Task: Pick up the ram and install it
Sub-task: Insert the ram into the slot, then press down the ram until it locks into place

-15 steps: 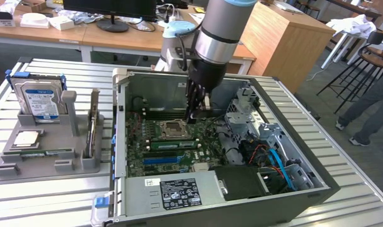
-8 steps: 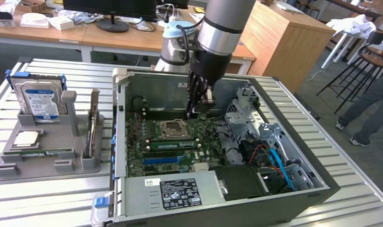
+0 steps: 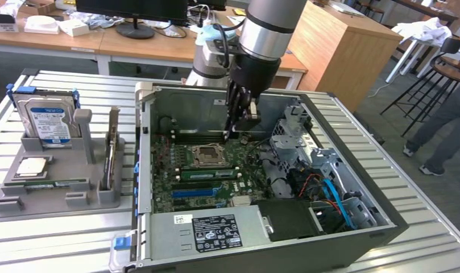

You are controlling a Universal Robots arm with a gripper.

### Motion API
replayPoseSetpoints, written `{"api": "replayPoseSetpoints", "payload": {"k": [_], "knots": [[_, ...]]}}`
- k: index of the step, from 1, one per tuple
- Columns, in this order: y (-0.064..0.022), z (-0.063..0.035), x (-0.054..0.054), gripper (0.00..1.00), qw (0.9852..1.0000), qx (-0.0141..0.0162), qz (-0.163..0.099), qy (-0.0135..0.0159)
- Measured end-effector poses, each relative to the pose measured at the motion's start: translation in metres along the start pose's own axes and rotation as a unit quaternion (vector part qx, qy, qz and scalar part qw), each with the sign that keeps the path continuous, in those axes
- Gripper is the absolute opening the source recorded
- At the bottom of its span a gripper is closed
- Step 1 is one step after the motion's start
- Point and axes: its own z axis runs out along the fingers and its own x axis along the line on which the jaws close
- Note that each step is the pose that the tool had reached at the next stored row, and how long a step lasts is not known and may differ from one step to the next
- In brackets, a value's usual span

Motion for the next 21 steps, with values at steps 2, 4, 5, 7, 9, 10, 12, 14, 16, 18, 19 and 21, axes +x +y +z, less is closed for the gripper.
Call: {"api": "replayPoseSetpoints", "payload": {"k": [2,4,5,7,9,10,12,14,16,18,19,21], "knots": [[0.0,-0.0001,0.0,0.31,1.0,0.0,0.0,0.0],[0.0001,-0.0012,0.0,0.31,1.0,-0.0001,0.0,0.0004],[0.0001,-0.0021,0.0,0.31,1.0,-0.0001,0.0,0.0003],[0.0002,-0.0042,-0.0001,0.31,1.0,-0.0001,0.0,0.0002],[0.0002,-0.0044,-0.0001,0.31,1.0,0.0,0.0,0.0001],[0.0002,-0.0044,-0.0001,0.31,1.0,0.0,0.0,0.0],[0.0002,-0.0047,0.0,0.31,1.0,-0.0001,0.0,0.0001],[0.0002,-0.0047,-0.0001,0.31,1.0,-0.0001,0.0,0.0001],[0.0002,-0.0047,-0.0001,0.31,1.0,0.0,0.0,0.0001],[0.0002,-0.0048,-0.0001,0.31,1.0,0.0,0.0,0.0002],[0.0002,-0.0048,-0.0001,0.31,1.0,-0.0001,0.0,0.0001],[0.0002,-0.0048,-0.0001,0.31,1.0,-0.0001,0.0,0.0002]]}}
